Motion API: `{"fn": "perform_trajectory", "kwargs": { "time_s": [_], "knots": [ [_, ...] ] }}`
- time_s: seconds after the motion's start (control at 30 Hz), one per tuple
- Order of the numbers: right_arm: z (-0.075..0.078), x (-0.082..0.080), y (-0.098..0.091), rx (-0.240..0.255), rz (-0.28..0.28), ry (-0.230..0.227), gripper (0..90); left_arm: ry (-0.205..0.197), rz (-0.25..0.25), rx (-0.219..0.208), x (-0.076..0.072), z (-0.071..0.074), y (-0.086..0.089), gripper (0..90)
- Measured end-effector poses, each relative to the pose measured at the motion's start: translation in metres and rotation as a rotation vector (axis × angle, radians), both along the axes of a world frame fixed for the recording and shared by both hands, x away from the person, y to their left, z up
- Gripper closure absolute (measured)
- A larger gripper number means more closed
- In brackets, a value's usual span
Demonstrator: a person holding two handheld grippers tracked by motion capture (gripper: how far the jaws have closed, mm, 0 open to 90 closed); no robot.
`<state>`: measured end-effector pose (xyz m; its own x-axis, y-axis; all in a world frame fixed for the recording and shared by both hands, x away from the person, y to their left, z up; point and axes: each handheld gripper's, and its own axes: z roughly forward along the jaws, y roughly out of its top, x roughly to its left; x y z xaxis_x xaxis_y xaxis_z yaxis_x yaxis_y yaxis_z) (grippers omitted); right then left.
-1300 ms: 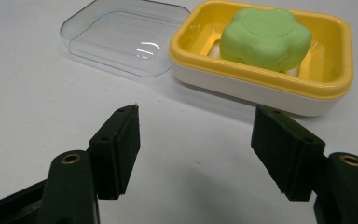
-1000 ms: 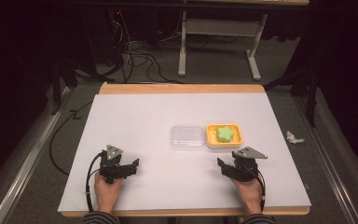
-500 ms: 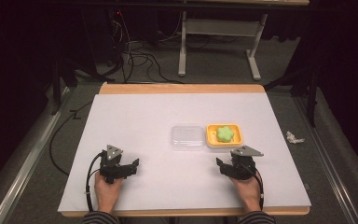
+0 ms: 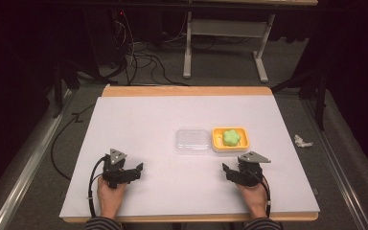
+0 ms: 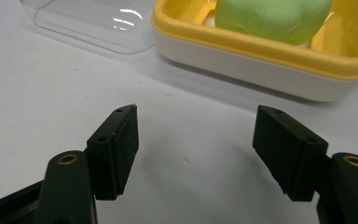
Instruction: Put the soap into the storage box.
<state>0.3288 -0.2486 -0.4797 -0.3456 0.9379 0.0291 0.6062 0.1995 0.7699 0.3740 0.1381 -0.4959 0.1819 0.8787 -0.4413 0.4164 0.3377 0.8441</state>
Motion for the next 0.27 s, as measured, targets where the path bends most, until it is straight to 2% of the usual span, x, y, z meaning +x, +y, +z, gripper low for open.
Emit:
{"fn": "perform_trajectory", "kwargs": {
  "time_s": [0.27],
  "knots": [
    [-0.0006, -0.0013, 0.0015, -0.015, 0.01, -0.009, 31.7, 0.0, -0.003, 0.007, -0.0003, -0.0002, -0.0001, 15.7]
  ]
}}
